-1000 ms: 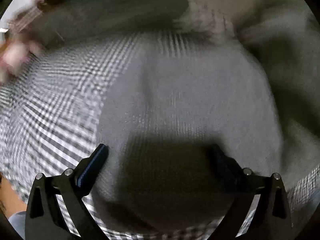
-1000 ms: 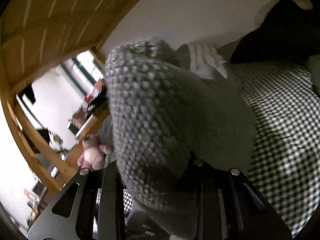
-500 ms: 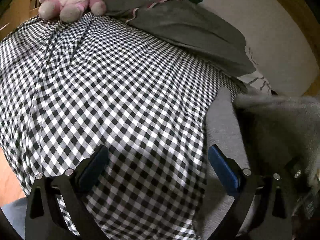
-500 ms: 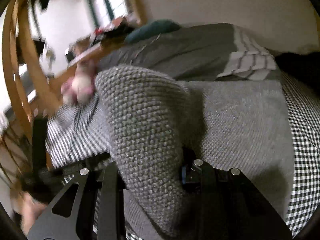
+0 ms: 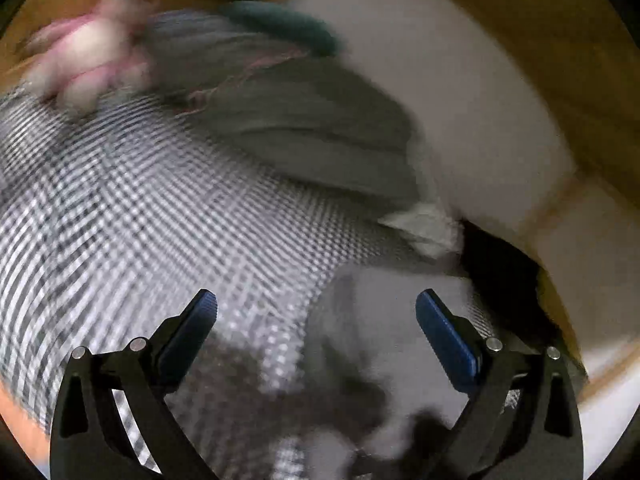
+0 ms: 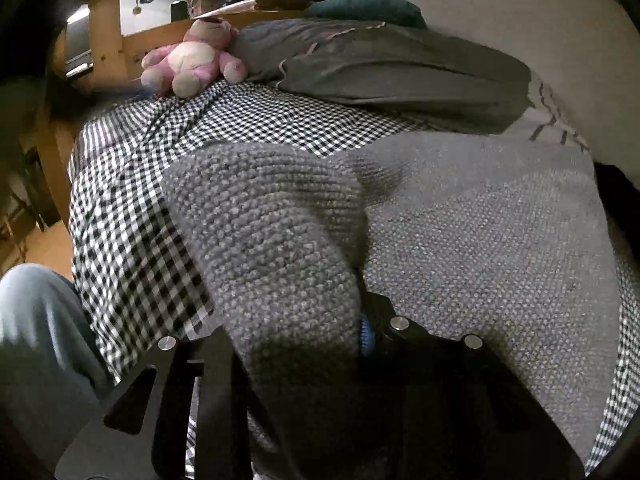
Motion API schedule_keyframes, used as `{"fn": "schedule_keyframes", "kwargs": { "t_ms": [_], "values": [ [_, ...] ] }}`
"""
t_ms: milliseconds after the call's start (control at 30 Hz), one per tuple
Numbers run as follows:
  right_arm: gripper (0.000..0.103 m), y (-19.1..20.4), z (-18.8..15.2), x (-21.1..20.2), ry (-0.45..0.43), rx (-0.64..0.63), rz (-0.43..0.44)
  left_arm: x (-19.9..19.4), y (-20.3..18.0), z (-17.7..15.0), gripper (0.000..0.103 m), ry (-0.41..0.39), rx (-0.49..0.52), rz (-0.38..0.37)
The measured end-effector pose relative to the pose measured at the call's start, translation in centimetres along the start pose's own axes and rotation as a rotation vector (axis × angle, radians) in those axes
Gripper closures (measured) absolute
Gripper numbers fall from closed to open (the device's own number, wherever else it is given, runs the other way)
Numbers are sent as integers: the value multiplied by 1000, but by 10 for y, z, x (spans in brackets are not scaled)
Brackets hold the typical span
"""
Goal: Fold large clothes
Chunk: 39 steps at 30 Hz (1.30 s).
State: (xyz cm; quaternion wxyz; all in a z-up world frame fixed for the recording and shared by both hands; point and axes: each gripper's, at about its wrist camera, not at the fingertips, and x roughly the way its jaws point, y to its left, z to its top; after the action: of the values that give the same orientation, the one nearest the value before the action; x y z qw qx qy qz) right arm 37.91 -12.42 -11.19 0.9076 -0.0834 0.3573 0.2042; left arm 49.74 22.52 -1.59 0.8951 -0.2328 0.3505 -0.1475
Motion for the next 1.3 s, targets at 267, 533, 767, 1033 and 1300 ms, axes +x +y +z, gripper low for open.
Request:
{"fn": "schedule_keyframes", "kwargs": {
  "t_ms": [267,533,767,1033,1300],
  "values": [
    [72,16,-7,-8,-23,-78,-68,220,-111,4,5,700,452,34],
    [72,67,-23,-9,0,-407,-281,256,-76,1,5,753,275,-35],
    [22,56,-43,-88,-42,-323,-12,230,-72,-24,5,595,456,-50],
    [12,-111,-44,-126,-7,351,16,156,-52,-54,5,367,481,13],
    [6,-127,-90,-60,236,468,118,67,-55,-114,5,322,459,50]
  ]
}}
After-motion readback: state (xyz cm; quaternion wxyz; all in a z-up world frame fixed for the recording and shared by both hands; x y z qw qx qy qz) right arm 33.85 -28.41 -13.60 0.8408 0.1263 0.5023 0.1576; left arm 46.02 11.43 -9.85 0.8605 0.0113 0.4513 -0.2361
